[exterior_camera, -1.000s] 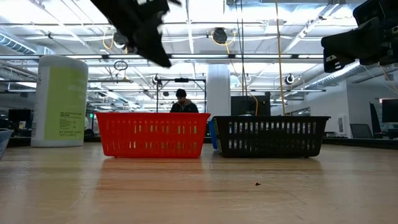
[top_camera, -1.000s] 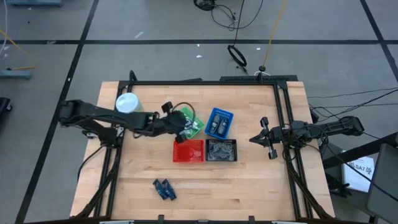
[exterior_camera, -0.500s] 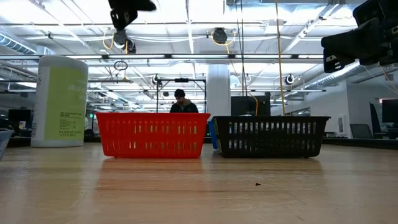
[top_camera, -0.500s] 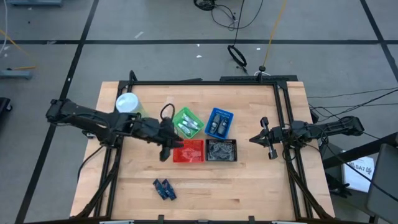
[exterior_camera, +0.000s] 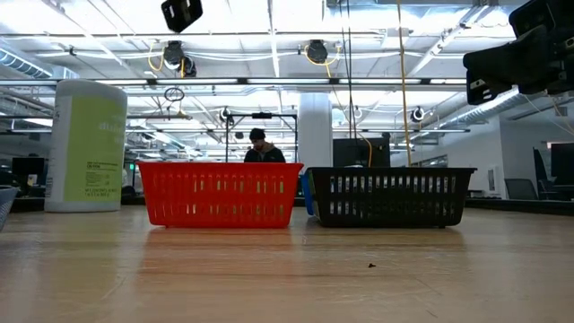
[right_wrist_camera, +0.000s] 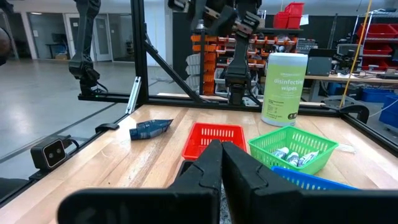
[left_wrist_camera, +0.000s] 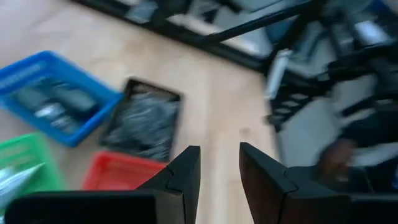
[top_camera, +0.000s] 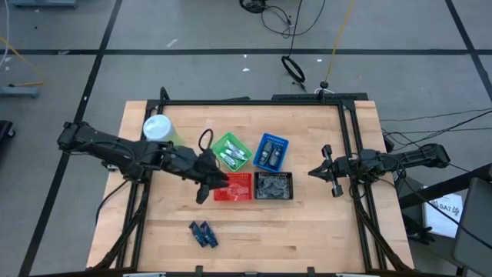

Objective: Pick & Place Travel size toiletries
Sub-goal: Put the left shave cream into the red bin

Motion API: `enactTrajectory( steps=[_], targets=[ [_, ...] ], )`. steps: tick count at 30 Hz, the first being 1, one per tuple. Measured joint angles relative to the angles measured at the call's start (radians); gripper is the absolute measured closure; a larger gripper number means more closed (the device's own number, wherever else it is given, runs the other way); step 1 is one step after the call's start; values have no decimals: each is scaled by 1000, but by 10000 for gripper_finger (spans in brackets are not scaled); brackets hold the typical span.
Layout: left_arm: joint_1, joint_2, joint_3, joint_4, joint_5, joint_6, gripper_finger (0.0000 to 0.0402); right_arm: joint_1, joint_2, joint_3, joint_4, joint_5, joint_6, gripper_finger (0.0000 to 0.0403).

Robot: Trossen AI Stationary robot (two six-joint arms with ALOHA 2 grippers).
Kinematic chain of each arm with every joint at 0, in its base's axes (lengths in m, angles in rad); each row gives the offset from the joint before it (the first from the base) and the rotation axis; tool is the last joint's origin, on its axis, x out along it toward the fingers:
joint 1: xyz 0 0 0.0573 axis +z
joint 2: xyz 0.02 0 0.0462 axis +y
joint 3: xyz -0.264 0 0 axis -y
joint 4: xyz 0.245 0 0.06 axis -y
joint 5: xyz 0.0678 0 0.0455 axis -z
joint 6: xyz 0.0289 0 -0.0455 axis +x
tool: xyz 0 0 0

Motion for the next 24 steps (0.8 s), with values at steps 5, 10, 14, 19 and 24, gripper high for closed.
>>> enactTrajectory(
  steps=[5,10,14,19,24],
  targets=[
    [-16,0,0,159,152,-137,293,0,0,0,0,0,0,403],
    [-113,0,0,307,131,-233,293,0,0,0,0,0,0,403],
    [-228,11,0,321,18,-191,293,0,0,0,0,0,0,403],
    [-352,65,0,250,-150,-238,293,0,0,0,0,0,0,403],
    [-430,167,0,68,-208,-476,293,0,0,0,0,0,0,403]
  ],
)
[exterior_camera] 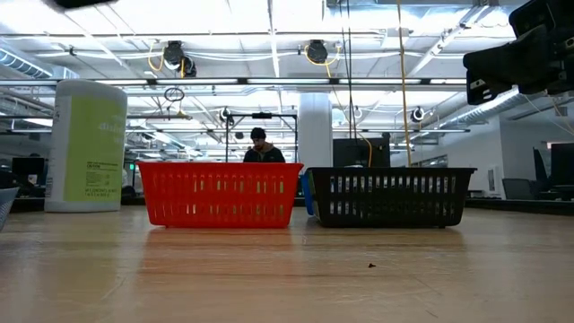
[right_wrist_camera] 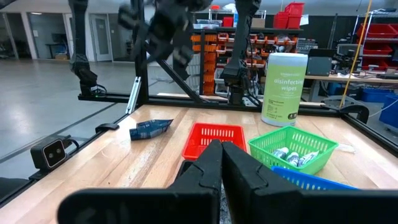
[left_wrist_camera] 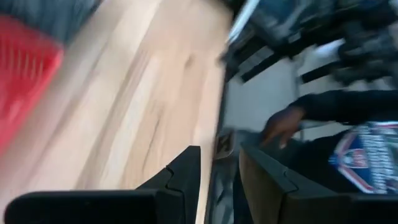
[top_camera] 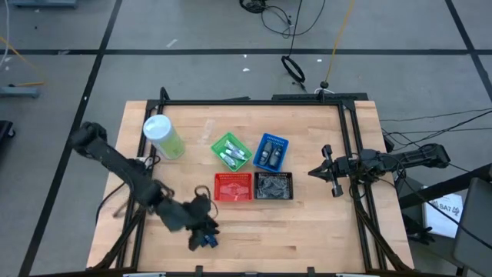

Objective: Pick & Place Travel size toiletries
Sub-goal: Put the left shave cream into the red bin

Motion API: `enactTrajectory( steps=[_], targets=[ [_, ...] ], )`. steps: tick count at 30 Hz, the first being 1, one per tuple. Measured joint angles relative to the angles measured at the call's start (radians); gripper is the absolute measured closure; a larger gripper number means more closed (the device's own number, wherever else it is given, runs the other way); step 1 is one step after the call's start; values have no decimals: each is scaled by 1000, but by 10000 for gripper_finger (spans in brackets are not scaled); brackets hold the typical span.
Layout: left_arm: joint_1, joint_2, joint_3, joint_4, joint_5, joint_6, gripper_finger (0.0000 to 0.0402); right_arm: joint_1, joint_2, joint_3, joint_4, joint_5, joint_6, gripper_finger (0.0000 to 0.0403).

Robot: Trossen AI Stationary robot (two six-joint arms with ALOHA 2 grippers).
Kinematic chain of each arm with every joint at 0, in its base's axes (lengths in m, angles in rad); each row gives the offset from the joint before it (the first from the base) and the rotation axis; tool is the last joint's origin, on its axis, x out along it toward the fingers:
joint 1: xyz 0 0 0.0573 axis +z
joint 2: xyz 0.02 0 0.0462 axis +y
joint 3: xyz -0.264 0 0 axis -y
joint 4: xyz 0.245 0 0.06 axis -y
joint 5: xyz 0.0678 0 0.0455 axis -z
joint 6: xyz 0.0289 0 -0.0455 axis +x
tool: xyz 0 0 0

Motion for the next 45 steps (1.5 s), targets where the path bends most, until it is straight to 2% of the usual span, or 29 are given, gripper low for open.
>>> enactTrajectory(
  steps=[3,6,10,13,19,26,34,37,42,45],
  targets=[
    [-40,92,0,-35,-23,-152,293,0,0,0,0,0,0,403],
    [-84,199,0,13,-53,-217,293,0,0,0,0,0,0,403],
    [-116,332,0,101,-11,-292,293,0,0,0,0,0,0,403],
    [-130,396,0,145,20,-387,293,0,0,0,0,0,0,403],
    [-138,461,0,122,26,-509,293,0,0,0,0,0,0,403],
    [-138,468,-1,-31,90,-610,293,0,0,0,0,0,0,403],
    [-137,463,1,-60,163,-640,297,0,0,0,0,0,0,403],
    [-138,449,0,-66,221,-650,318,0,0,0,0,0,0,403],
    [-143,380,0,-74,237,-706,387,0,0,0,0,0,0,403],
    [-155,334,7,-121,236,-763,395,0,0,0,0,0,0,403]
  ],
)
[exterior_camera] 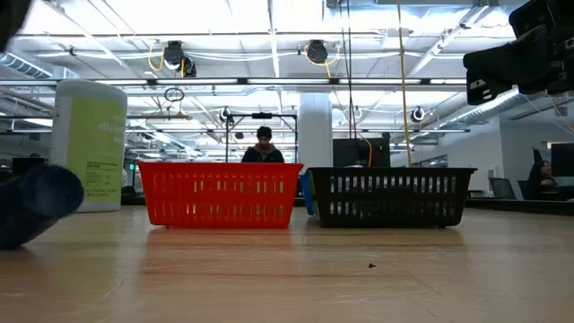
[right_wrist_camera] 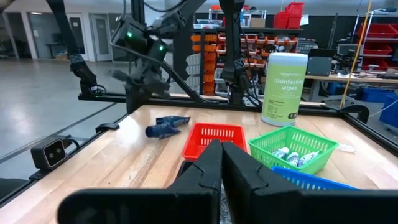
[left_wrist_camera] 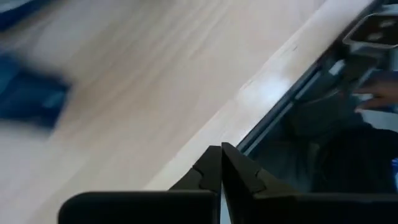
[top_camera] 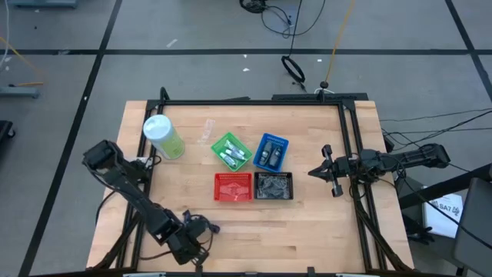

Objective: Pick & Place Travel size toiletries
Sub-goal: Put the left shave cream into the red bin

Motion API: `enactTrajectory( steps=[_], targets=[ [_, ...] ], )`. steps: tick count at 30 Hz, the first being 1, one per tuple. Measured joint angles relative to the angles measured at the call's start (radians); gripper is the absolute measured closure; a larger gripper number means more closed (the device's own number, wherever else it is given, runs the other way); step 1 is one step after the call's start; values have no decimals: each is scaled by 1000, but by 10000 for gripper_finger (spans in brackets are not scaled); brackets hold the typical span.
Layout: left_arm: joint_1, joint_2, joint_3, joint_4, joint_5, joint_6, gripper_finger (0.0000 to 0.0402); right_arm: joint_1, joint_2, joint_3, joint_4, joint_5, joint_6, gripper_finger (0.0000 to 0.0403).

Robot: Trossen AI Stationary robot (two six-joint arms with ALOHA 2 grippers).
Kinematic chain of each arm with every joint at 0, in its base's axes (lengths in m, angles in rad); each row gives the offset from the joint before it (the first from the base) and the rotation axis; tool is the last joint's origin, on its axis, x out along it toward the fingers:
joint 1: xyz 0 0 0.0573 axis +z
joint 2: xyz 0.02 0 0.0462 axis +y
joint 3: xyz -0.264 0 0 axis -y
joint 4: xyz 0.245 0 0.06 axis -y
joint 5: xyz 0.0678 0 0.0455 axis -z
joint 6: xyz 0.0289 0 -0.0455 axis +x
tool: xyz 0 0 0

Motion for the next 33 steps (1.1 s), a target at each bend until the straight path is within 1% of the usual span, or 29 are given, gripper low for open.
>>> enactTrajectory(
  steps=[3,5,7,9,11,12,14,16,18,20,22,24,26,29,33],
  targets=[
    [-17,-33,36,-186,8,-87,399,0,0,0,0,0,0,403],
    [-27,-53,61,-327,7,-184,398,0,0,0,0,0,0,403],
    [-30,-65,78,-430,5,-300,394,0,0,0,0,0,0,403],
    [-30,-66,79,-485,-16,-394,393,0,0,0,0,0,0,403],
    [-30,-66,79,-493,-66,-443,392,0,0,0,0,0,0,403],
    [-30,-66,79,-486,-87,-441,392,0,0,0,0,0,0,403],
    [-25,-63,79,-482,-88,-387,392,0,0,0,0,0,0,403],
    [-10,-53,79,-505,-28,-368,392,0,0,0,0,0,0,403],
    [-1,-47,79,-569,35,-413,392,0,0,0,0,0,0,403],
    [1,-48,79,-627,51,-466,392,0,0,0,0,0,0,403],
    [3,-48,79,-644,26,-496,392,0,0,0,0,0,0,403],
    [5,-48,79,-631,-23,-492,392,0,0,0,0,0,0,403],
    [6,-48,79,-605,-52,-430,392,0,0,0,0,0,0,403],
    [3,-48,79,-578,-50,-320,391,0,0,0,0,0,0,403],
    [4,-48,79,-594,-70,-302,373,0,0,0,0,0,0,403]
  ],
)
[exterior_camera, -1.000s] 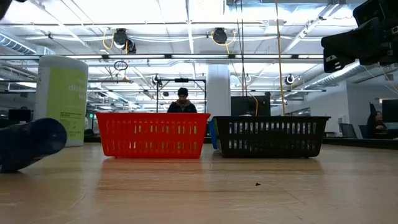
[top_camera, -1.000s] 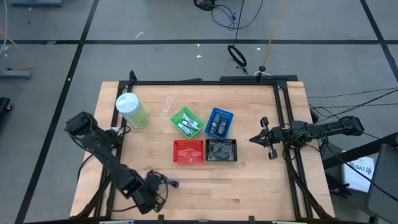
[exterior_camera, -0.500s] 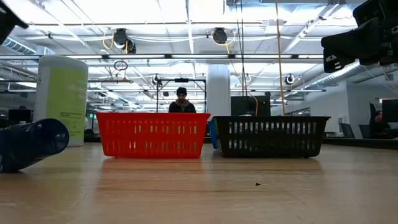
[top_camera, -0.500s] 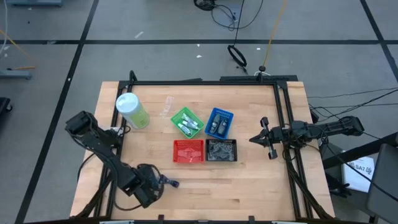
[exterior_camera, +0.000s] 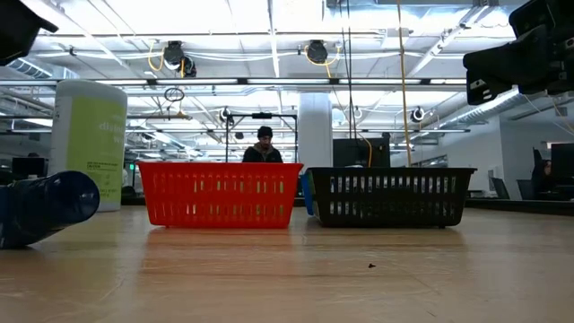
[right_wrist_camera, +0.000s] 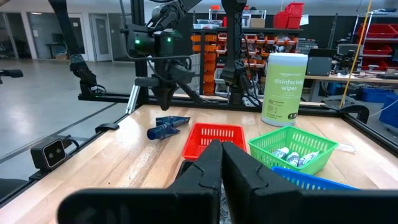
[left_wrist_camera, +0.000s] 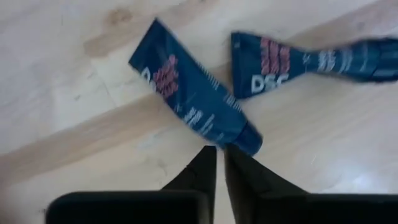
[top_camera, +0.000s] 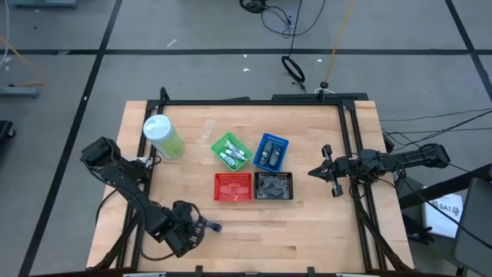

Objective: Pick & Place Travel size toiletries
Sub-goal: Put the left shave cream into the red bin

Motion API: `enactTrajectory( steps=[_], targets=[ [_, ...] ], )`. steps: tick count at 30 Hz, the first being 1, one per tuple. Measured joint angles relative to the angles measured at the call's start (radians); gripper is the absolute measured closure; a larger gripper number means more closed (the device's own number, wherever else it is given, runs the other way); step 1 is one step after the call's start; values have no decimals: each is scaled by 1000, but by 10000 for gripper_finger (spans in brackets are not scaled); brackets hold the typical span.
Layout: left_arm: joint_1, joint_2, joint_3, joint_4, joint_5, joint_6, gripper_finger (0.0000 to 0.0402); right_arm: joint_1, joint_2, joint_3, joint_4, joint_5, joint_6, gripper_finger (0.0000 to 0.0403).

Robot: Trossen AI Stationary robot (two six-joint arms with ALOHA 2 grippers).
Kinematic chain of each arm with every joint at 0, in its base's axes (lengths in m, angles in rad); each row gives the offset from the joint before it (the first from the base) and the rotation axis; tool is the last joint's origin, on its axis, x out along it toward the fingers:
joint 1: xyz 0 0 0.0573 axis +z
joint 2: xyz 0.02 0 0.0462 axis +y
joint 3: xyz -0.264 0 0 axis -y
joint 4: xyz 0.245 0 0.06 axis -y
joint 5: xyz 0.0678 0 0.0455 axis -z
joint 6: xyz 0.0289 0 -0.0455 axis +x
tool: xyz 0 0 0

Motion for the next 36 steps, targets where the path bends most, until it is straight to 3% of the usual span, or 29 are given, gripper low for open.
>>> enactTrajectory(
  steps=[8,14,26,36],
  targets=[
    [7,0,0,-24,-32,-66,277,0,0,0,0,0,0,403],
    [27,6,0,-72,13,-289,229,0,0,0,0,0,0,403],
    [94,100,-1,-28,56,-391,222,0,0,0,0,0,0,403],
    [119,154,-1,-24,127,-336,245,0,0,0,0,0,0,403]
  ],
)
